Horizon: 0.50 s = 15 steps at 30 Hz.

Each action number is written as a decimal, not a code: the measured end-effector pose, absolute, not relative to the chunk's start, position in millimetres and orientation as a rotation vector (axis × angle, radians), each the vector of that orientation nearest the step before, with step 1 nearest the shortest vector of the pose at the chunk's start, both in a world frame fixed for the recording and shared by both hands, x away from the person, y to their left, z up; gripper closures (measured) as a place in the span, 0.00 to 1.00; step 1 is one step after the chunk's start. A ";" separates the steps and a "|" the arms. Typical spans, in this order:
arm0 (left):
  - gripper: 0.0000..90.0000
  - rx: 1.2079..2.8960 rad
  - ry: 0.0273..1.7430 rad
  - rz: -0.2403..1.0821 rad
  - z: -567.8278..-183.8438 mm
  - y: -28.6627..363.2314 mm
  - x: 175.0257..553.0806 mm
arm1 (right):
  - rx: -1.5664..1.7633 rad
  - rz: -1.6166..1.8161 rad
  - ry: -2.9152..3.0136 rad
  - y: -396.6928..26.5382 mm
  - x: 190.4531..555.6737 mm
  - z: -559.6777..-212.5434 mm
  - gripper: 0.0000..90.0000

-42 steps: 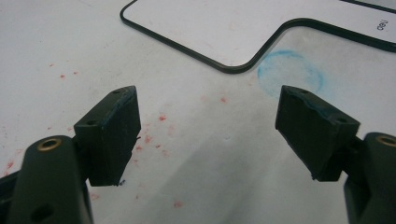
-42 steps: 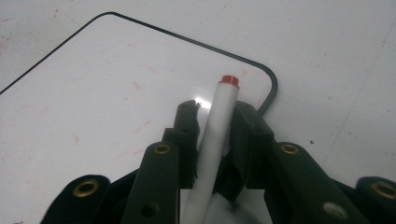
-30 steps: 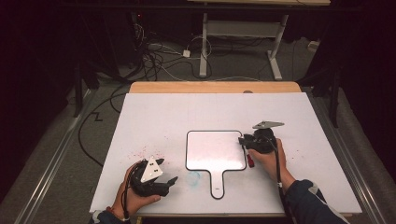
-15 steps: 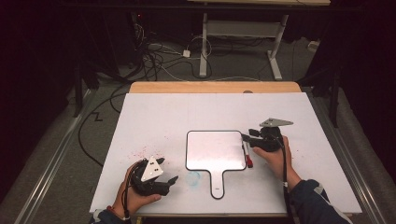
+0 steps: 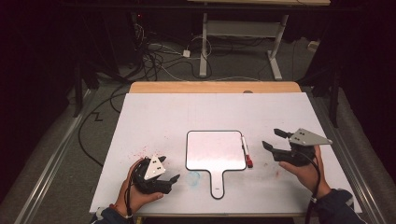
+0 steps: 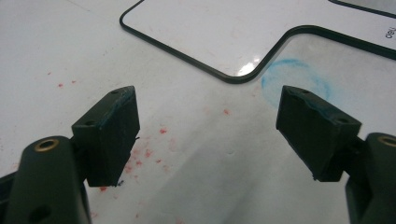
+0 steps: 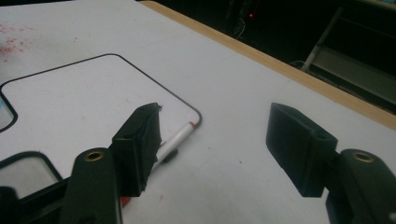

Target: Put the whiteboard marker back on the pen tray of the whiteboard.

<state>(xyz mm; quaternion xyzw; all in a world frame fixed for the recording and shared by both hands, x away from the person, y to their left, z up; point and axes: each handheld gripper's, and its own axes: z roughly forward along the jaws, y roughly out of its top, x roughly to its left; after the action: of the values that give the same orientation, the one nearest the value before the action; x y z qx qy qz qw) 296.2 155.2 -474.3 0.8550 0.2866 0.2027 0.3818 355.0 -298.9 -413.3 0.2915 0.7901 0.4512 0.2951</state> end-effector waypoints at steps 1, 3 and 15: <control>0.23 2.182 0.733 0.520 -474.4 154.6 296.8 | 0.773 1.195 2.091 -303.2 350.1 -413.8 0.39; 0.23 2.182 0.737 0.531 -474.4 153.5 297.8 | 0.785 1.190 2.076 -310.9 340.7 -415.6 0.38; 0.23 2.193 0.709 0.550 -474.3 150.5 299.1 | 0.807 1.129 2.107 -328.5 297.7 -448.6 0.32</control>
<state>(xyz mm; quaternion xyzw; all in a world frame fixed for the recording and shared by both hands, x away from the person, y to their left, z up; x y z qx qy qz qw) 299.1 150.5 -474.3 0.8575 0.2773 0.2149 0.3763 297.7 -328.5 -448.6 0.3047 0.7955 0.4263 0.3042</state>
